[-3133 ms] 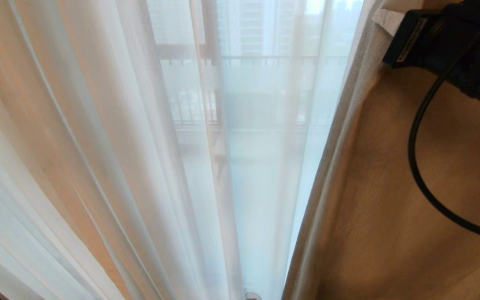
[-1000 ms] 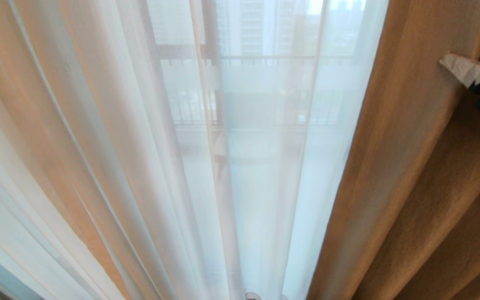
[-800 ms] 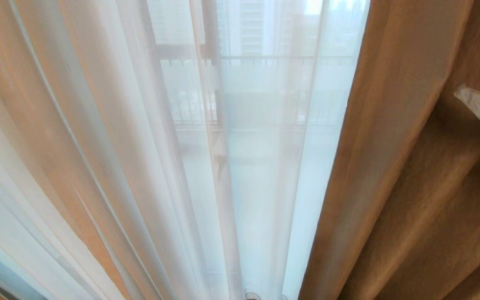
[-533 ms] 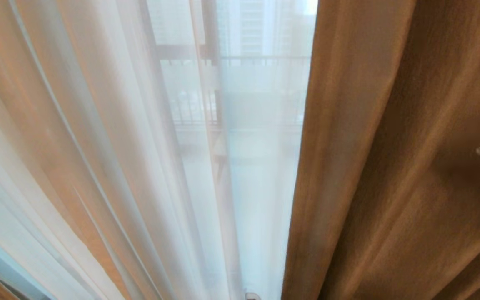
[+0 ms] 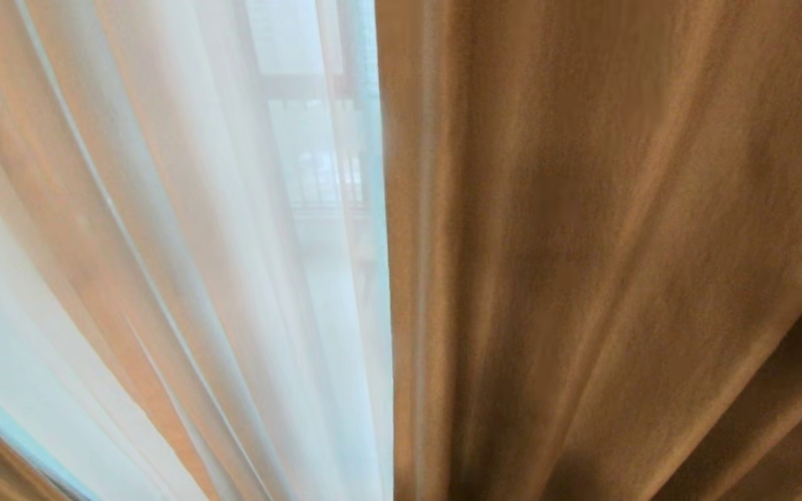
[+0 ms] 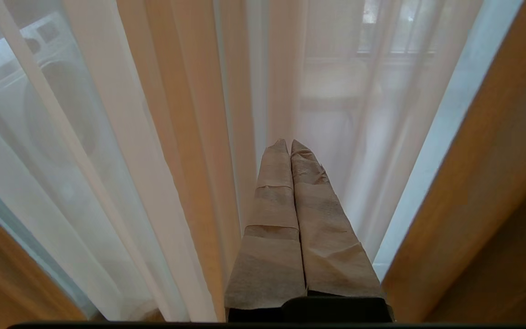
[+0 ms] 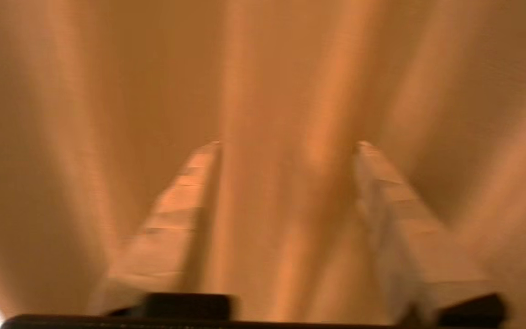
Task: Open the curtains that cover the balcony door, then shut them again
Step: Close the outer curtains on both sides
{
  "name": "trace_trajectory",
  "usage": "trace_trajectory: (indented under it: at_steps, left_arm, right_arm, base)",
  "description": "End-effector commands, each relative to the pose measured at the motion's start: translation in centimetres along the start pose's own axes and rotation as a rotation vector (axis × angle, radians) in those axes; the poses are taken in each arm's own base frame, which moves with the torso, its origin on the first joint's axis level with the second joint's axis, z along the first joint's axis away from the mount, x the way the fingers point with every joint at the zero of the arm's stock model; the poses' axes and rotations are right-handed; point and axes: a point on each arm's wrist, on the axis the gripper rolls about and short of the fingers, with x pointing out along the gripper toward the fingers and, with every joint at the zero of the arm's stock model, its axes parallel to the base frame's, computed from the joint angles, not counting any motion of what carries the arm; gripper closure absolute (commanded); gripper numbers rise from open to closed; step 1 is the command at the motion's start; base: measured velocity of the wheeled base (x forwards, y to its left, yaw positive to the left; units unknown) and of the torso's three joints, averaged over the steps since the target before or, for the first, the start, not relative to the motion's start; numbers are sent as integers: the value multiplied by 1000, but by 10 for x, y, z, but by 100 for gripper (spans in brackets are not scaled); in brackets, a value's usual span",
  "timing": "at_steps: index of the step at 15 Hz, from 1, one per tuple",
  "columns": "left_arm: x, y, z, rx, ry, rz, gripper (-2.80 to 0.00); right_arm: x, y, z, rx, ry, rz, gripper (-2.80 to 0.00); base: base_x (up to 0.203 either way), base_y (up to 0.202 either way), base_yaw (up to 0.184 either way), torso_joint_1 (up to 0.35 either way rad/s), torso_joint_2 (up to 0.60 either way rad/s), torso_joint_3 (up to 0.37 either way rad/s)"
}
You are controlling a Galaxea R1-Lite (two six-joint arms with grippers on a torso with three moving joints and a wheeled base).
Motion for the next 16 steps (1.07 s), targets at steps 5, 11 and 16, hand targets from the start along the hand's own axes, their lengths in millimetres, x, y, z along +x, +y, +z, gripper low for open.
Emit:
trace_trajectory:
  at_steps: [5,11,16]
  left_arm:
    - [0,0,0,0,-1,1,0]
    - [0,0,0,0,-1,1,0]
    - [0,0,0,0,-1,1,0]
  right_arm:
    - [-13,-13,-15,-50,118,-176,0]
    - [-64,-14,-38,-19,133,-214,0]
    - [-99,-8,-87,-21,183,-213,0]
  base:
    - [0,0,0,0,0,0]
    - [0,0,0,0,0,0]
    - [0,0,0,0,0,0]
